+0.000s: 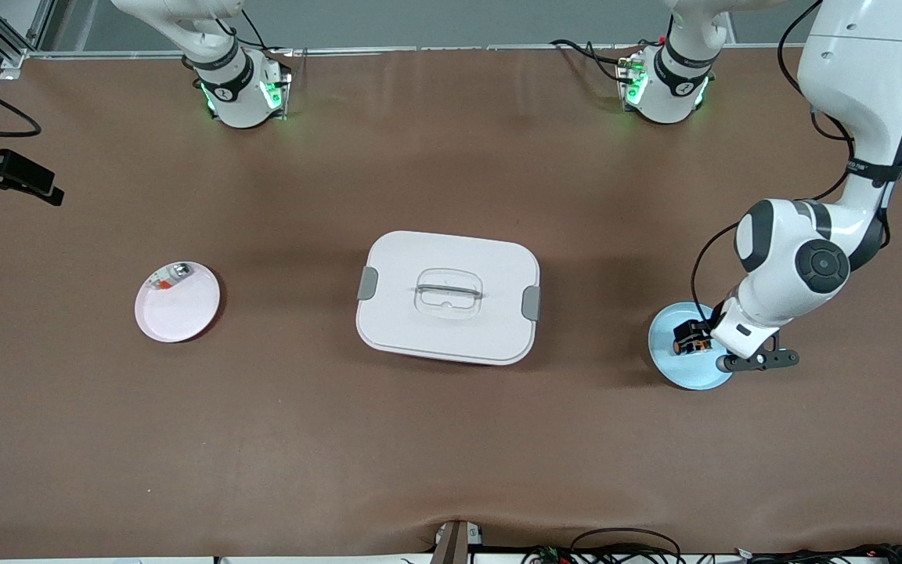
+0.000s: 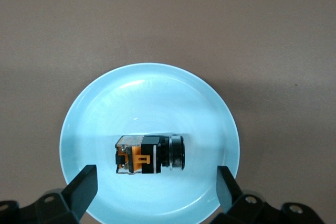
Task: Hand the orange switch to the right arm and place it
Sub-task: 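Lower the left gripper over the black-orange switch on the blue plate, then close the left gripper on the black-orange switch and lift it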
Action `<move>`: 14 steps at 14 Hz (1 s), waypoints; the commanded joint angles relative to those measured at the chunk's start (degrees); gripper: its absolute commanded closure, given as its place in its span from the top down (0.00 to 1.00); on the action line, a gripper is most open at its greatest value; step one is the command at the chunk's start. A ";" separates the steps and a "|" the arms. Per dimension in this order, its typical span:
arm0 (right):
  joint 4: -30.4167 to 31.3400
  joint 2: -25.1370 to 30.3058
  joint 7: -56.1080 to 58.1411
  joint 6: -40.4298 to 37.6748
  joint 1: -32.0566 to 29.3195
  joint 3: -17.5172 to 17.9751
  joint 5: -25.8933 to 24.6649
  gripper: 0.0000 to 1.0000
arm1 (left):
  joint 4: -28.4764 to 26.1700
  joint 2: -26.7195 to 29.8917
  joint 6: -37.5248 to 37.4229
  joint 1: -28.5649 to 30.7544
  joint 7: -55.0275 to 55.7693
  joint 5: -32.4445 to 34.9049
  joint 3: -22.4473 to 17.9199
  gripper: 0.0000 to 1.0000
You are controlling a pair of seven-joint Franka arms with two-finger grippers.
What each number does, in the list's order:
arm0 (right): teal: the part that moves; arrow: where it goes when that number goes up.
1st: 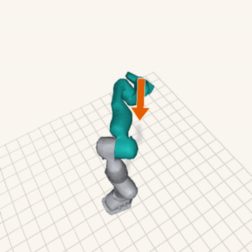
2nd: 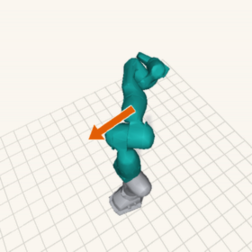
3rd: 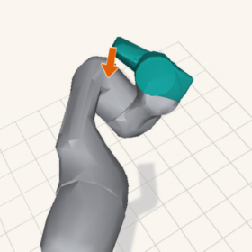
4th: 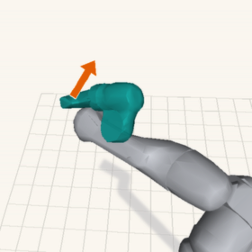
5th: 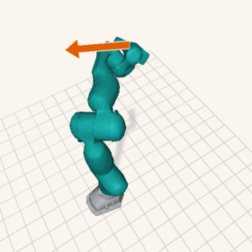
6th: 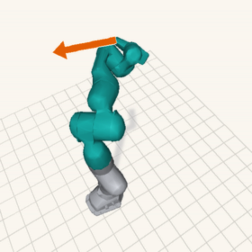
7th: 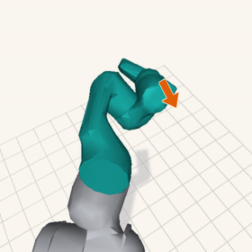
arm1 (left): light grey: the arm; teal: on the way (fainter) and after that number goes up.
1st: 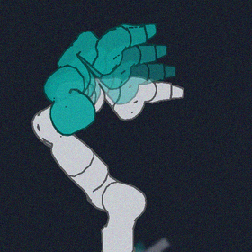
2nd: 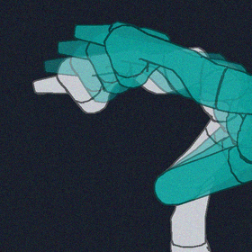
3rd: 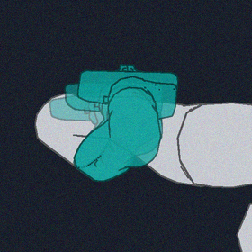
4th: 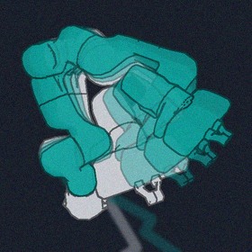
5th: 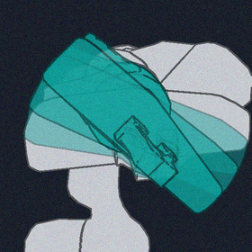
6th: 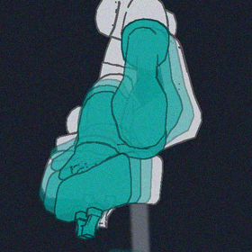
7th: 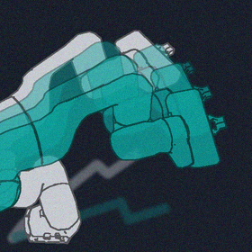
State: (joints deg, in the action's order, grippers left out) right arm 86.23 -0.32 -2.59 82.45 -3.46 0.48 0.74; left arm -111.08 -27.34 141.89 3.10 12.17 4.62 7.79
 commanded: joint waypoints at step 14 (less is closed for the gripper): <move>-0.36 0.23 0.48 -0.36 -0.76 0.93 -0.92 1.00 | -0.01 -4.04 3.22 0.51 0.92 3.01 -0.24 1.00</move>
State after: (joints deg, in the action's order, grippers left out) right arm 86.23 -0.32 -2.59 82.45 -3.46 0.59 0.74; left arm -111.10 -30.97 144.26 3.30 12.34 5.40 7.56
